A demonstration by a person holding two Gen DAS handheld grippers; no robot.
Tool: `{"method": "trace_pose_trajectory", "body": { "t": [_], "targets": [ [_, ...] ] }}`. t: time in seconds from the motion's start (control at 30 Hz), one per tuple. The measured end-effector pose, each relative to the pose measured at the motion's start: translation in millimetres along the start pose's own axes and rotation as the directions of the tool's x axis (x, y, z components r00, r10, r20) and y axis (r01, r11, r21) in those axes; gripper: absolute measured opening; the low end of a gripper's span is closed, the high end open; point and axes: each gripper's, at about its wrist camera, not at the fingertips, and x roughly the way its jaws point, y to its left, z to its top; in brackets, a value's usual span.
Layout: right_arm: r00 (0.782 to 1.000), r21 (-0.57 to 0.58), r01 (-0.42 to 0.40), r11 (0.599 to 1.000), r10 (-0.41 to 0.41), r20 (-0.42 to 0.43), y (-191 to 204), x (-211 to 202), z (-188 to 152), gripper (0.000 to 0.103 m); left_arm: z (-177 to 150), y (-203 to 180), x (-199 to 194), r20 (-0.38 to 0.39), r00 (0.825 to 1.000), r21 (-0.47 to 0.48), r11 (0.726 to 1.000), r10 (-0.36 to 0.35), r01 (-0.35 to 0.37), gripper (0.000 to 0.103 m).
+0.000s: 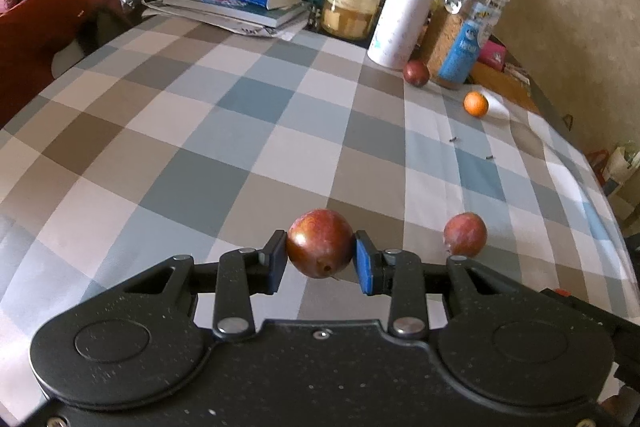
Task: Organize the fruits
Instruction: 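Carry the plum in left gripper while right gripper carries the tomato over the tray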
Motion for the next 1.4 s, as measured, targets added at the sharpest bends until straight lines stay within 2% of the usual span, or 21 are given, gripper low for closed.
{"method": "trace_pose_trajectory", "body": {
  "t": [0.13,0.3,0.57,0.83,1.07,1.23,1.4],
  "targets": [
    [1.000,-0.005,-0.012,1.000,0.012,0.017,0.6,-2.8,0.3,0.033,2.5,0.6,-10.8,-0.001,1.000,-0.007,1.000,-0.020,0.020,0.044],
    [0.999,-0.014,-0.032,0.999,0.032,0.019,2.5,-3.7,1.1,0.033,3.1,-2.1,-41.4,0.007,0.999,0.048,0.998,-0.041,0.041,0.044],
    [0.998,0.007,-0.056,0.998,0.056,-0.005,-0.8,-1.6,3.5,0.033,-10.2,-7.7,-81.3,-0.073,0.993,0.140,0.985,-0.095,0.104,0.044],
    [0.995,0.028,-0.100,0.995,0.101,-0.028,-4.1,-7.1,9.8,0.033,-36.8,-14.1,-101.4,-0.153,0.979,0.215,0.963,-0.132,0.164,0.044],
    [0.992,0.003,-0.129,0.992,0.129,-0.012,-9.3,-37.9,10.6,0.033,-64.0,-19.6,-108.9,-0.209,0.968,0.271,0.942,-0.142,0.196,0.044],
    [0.983,-0.001,-0.184,0.983,0.184,0.005,-22.1,-67.7,-1.4,0.033,-80.7,-22.9,-112.9,-0.200,0.973,0.311,0.934,-0.118,0.177,0.044],
    [0.981,-0.006,-0.194,0.981,0.194,0.007,-32.0,-89.7,-23.7,0.034,-88.8,-24.4,-110.2,-0.211,0.971,0.317,0.933,-0.108,0.173,0.044]
  ]
}}
